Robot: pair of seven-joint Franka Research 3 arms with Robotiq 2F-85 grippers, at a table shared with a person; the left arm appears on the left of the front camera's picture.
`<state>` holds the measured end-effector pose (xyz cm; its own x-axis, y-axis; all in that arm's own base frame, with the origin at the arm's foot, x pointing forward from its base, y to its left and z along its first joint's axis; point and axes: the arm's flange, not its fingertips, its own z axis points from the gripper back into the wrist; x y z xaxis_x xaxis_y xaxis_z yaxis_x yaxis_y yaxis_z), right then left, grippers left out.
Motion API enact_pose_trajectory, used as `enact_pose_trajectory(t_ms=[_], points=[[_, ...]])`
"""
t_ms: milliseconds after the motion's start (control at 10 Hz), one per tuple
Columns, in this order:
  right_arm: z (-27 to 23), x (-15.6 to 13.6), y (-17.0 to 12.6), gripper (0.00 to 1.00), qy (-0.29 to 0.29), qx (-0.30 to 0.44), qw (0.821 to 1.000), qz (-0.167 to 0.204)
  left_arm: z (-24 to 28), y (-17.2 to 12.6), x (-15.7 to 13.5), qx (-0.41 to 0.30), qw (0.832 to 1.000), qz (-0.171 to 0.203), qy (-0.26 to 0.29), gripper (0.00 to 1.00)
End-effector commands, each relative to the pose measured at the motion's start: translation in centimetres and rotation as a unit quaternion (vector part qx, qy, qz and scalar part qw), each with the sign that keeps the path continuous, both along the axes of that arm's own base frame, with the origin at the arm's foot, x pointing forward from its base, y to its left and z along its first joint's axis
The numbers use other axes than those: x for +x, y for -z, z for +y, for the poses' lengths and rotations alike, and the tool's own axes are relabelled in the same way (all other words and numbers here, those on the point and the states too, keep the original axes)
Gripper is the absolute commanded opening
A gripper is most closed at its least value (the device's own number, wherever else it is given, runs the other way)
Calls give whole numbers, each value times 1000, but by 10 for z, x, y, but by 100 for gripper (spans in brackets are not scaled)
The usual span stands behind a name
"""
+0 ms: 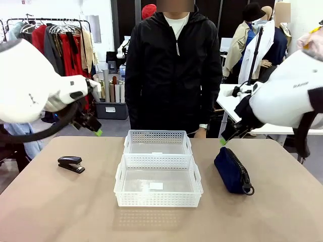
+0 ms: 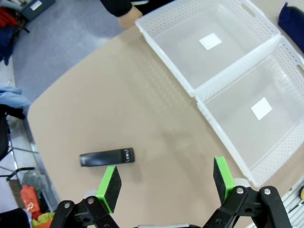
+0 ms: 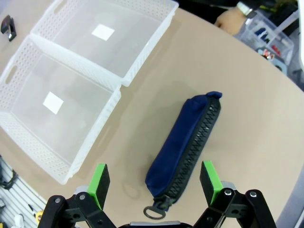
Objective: Distribute items into two baskets.
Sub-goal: Pick up the Pencil pouch that the person points to.
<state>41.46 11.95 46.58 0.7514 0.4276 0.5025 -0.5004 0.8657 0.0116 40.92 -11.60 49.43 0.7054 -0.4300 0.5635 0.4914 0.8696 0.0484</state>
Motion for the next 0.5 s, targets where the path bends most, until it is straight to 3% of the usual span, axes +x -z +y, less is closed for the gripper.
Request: enact_pose_trajectory(t_ms=[0, 200, 400], points=[[-27, -3, -23, 100, -14, 27, 1000, 6, 28, -17, -2, 8, 1000, 2, -7, 100], [-62, -9, -48, 100, 1, 47, 999, -4, 64, -42, -7, 8, 1000, -13, -22, 100], [-100, -13, -73, 100, 20, 71, 997, -17, 111, -75, -12, -39, 999, -30, -16, 100]])
